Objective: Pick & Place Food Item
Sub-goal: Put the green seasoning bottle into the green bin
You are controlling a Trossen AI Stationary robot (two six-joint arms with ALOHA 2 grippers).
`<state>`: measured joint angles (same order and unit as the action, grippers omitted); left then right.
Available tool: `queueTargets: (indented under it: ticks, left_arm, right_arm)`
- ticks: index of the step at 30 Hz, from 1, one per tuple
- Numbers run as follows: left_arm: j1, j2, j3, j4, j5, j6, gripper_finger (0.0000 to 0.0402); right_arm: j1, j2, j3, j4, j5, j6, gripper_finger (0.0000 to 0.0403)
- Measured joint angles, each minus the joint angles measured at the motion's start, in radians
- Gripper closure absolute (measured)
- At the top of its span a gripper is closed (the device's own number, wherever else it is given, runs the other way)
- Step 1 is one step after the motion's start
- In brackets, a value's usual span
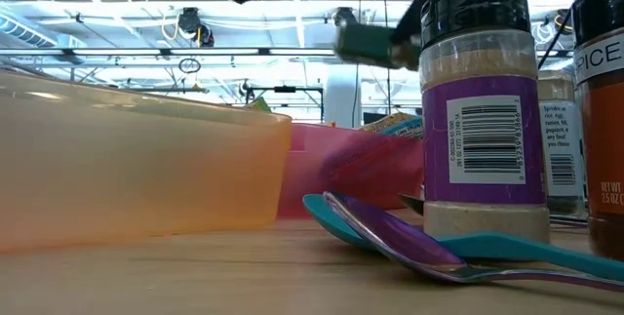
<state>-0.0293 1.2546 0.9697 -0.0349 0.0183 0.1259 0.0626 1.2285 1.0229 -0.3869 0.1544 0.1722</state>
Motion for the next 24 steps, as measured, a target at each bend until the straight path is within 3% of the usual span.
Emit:
queueTargets:
  ticks: [10,19,24]
  left_arm:
    - [0.056,0.103,0.003,0.164,0.047,-0.011,0.0048]
    - [0.082,0.180,0.001,0.202,0.180,-0.041,0.0048]
    - [0.084,0.191,0.001,0.202,0.198,-0.035,0.0048]
  right_arm:
    - [0.057,0.015,0.000,0.191,0.002,-0.104,0.0207]
    - [0.055,0.051,-0.002,0.202,0.001,-0.123,0.0207]
    - [0.055,0.051,-0.001,0.238,-0.001,-0.136,0.0207]
